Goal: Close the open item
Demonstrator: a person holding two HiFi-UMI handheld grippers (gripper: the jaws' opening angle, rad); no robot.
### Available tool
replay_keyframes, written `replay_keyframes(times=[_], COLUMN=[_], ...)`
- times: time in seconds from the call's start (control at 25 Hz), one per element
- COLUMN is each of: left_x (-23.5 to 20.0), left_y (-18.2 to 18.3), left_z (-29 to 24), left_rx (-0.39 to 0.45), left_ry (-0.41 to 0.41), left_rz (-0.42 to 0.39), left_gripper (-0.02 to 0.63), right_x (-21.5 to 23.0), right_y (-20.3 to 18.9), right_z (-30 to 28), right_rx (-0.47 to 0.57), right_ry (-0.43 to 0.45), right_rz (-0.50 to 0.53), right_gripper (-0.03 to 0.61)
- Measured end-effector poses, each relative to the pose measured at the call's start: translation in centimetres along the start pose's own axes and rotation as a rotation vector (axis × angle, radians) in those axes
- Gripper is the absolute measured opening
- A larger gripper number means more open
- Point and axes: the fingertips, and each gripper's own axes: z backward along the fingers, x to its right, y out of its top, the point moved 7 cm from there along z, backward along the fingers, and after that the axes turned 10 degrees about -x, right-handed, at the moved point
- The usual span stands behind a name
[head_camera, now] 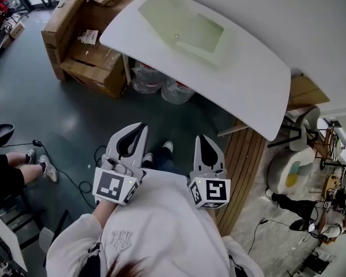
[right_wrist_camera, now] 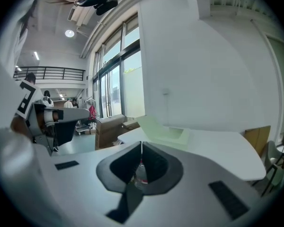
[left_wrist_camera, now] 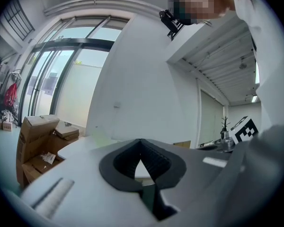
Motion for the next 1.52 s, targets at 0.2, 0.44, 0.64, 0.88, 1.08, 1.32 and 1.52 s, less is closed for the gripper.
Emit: replay_keyframes(times=[0.2,0.44,0.64,0.88,1.08,1.32,1.52], left_x=[0.5,1.3,2.3,2.8,3.0,2.1,0.0], left_y=[0.7,1.2,1.9,2.6,3.2,3.8,4.9], left_z=[-2.8,-5.9,-7.4,-9.1,-10.4,-12.6,-14.7], left_rx=[0.007,0.023,0.039,0.054,0.056,0.056,0.059], left_ry=[0.013,0.035,0.061,0.074,0.051,0.010,-0.024], left_rz=[0.018,0.017,0.016,0.007,-0.006,-0.014,-0.026], left_gripper=[0.009,0.009,0.009,0.009,0.009,0.009,0.009], right_x=[2.6,5.5,7.5,9.1,10.1,10.7,11.1], right_y=[0.9,1.2,1.9,2.7,3.0,3.5,4.7], right_z=[-1.6,-3.2,-3.6,-4.5,-4.8,-5.9,-8.0], right_rx=[0.000,0.005,0.019,0.042,0.048,0.046,0.048], right_ry=[0.024,0.045,0.065,0.076,0.054,0.020,-0.019], right_rz=[0.013,0.018,0.029,0.033,0.017,0.004,-0.011], right_gripper=[0.011,0.011,0.011,0.011,0.011,0.011,0.011])
